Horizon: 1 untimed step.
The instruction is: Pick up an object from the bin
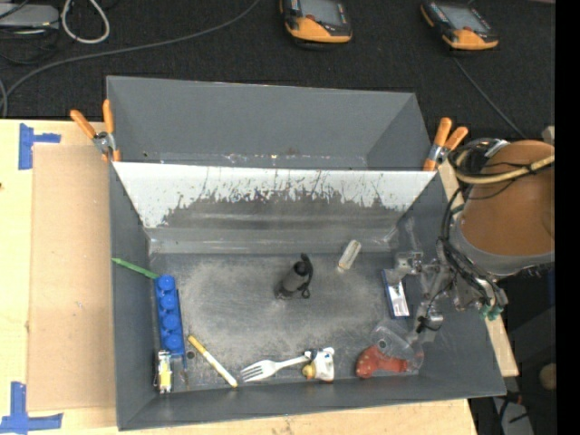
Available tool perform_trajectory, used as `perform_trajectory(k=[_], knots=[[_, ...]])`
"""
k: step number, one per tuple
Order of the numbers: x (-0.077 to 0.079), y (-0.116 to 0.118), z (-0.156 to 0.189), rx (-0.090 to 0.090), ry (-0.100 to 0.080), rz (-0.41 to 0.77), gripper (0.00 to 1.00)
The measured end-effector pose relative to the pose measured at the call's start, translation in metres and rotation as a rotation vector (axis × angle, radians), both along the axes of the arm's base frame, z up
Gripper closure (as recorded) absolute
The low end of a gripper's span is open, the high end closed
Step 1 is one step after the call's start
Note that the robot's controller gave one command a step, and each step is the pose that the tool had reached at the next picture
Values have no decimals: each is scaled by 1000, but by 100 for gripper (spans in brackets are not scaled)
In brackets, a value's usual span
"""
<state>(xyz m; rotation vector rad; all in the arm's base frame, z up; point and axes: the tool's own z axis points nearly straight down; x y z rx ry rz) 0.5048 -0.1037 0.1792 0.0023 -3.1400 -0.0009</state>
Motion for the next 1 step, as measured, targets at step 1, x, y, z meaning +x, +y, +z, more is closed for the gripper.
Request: perform_trajectory(k=[1], knots=[[-17, 15, -75, 1, -1, 362, 0]])
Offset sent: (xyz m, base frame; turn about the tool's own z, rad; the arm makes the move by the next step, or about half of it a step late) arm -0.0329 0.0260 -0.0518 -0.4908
